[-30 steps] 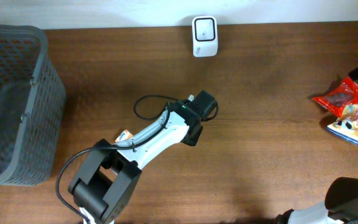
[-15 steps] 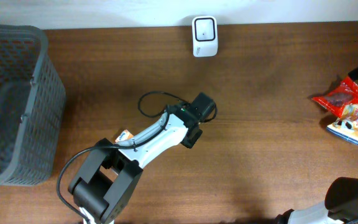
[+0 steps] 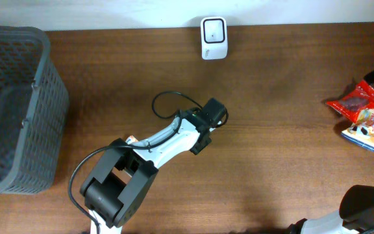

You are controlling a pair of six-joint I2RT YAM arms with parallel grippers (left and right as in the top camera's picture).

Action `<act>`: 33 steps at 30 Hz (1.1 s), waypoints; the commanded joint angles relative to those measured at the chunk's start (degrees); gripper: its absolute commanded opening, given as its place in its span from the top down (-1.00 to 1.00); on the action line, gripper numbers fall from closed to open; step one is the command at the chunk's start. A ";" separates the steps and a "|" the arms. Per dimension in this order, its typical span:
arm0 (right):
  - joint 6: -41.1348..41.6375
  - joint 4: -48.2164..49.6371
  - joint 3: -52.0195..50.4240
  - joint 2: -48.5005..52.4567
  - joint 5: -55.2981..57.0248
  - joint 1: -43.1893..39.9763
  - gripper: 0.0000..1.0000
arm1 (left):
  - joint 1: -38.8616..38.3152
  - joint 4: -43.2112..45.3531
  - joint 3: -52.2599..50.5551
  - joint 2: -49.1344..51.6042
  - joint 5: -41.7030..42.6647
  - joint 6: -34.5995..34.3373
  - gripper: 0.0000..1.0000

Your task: Scan the item barcode

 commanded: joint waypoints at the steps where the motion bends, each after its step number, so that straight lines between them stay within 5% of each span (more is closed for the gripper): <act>1: 0.63 -0.04 0.33 0.11 -0.07 0.35 -0.97 | 0.00 -2.10 1.29 2.16 2.45 -2.80 0.48; 7: 0.63 -0.02 0.33 0.11 -0.07 0.35 -0.97 | 0.02 -9.90 12.55 0.87 4.44 -6.73 0.88; 11: 0.61 -0.02 0.33 0.11 -0.07 0.35 -0.97 | 0.42 -11.65 18.60 -0.48 17.49 -6.73 0.96; 12: 0.61 -0.02 0.33 0.11 -0.07 0.35 -0.97 | 0.90 -11.96 19.39 -0.92 18.18 -6.75 0.95; 14: 0.61 -0.02 0.33 0.11 -0.07 0.35 -0.97 | 2.71 -12.50 19.58 -1.11 16.92 -7.50 0.61; 18: 0.63 -0.04 0.33 0.11 -0.07 0.35 -0.97 | 12.04 -16.50 19.23 -1.11 14.91 -14.82 0.39; 22: 0.61 -0.02 0.33 0.11 -0.07 0.35 -0.97 | 18.93 -17.59 15.47 -1.09 21.31 -14.78 0.15; 33: 0.61 -0.04 0.33 0.11 -0.07 0.35 -0.97 | 15.69 -4.37 2.45 -1.09 26.53 -10.49 0.11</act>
